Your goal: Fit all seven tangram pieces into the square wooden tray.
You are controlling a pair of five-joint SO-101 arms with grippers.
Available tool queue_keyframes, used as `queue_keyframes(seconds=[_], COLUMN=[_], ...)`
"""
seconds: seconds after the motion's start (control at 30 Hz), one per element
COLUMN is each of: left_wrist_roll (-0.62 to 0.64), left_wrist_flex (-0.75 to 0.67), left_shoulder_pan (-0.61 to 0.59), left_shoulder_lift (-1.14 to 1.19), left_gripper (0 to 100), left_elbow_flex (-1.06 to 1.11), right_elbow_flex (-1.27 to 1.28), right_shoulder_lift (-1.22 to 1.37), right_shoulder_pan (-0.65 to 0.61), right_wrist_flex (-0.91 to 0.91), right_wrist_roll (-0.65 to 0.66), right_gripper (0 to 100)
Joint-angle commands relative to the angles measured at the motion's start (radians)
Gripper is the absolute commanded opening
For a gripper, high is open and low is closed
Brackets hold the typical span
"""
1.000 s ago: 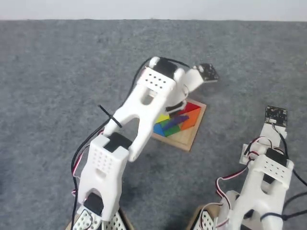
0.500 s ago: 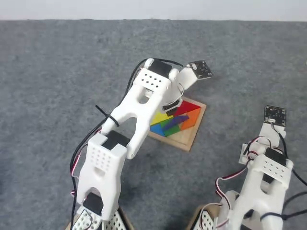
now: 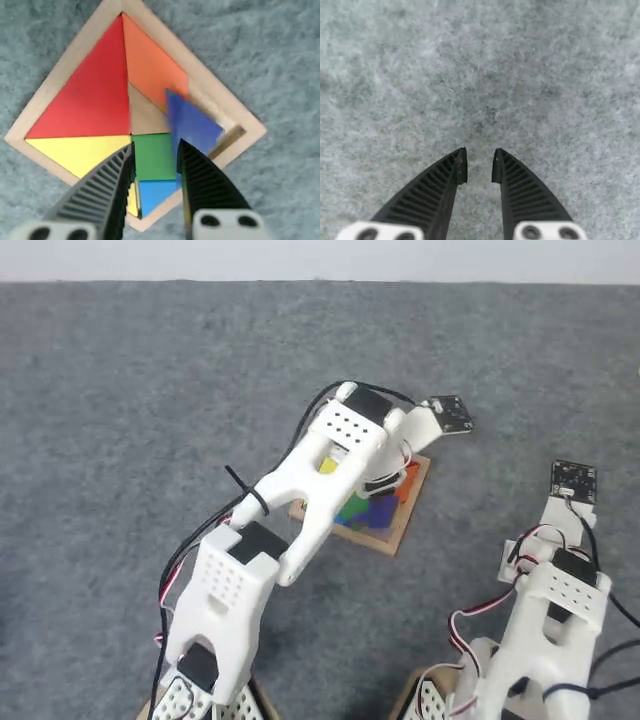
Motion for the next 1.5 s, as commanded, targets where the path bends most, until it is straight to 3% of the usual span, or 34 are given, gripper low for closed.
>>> queue_keyframes(seconds=[0.0, 0.37, 0.5, 0.67, 0.77, 0.97, 1.17, 1.3, 1.47], left_wrist_roll=[0.023, 0.025, 0.098, 0.224, 0.239, 0.324, 0.347, 0.339, 0.339], left_wrist_flex=[0.015, 0.043, 0.098, 0.178, 0.193, 0.126, -0.161, -0.339, -0.479], left_shoulder_pan=[0.011, -0.003, -0.068, -0.173, -0.186, -0.204, -0.278, -0.393, -0.592], left_shoulder_lift=[-0.018, -0.02, -0.052, -0.215, -0.376, -0.732, -1.189, -1.462, -1.732], left_gripper=[14, 14, 14, 14, 14, 14, 14, 14, 14], left_elbow_flex=[-0.008, -0.01, -0.085, -0.239, -0.208, 0.124, 0.713, 1.082, 1.382], right_elbow_flex=[-0.06, -0.06, -0.06, -0.06, -0.06, -0.063, -0.061, -0.021, 0.138], right_shoulder_lift=[-0.022, -0.022, -0.022, -0.031, -0.033, -0.035, -0.134, -0.309, -0.545], right_shoulder_pan=[-0.012, -0.012, -0.013, -0.048, -0.108, -0.131, -0.242, -0.297, -0.305], right_wrist_flex=[-0.002, -0.002, 0.002, 0.028, 0.056, 0.064, 0.145, 0.197, 0.174], right_wrist_roll=[0.009, 0.009, 0.008, 0.006, 0.009, 0.003, 0.0, -0.031, -0.017], right_gripper=[9.1, 9.1, 9.1, 8.6, 5.8, 0.8, 0.8, 0.8, 0.9])
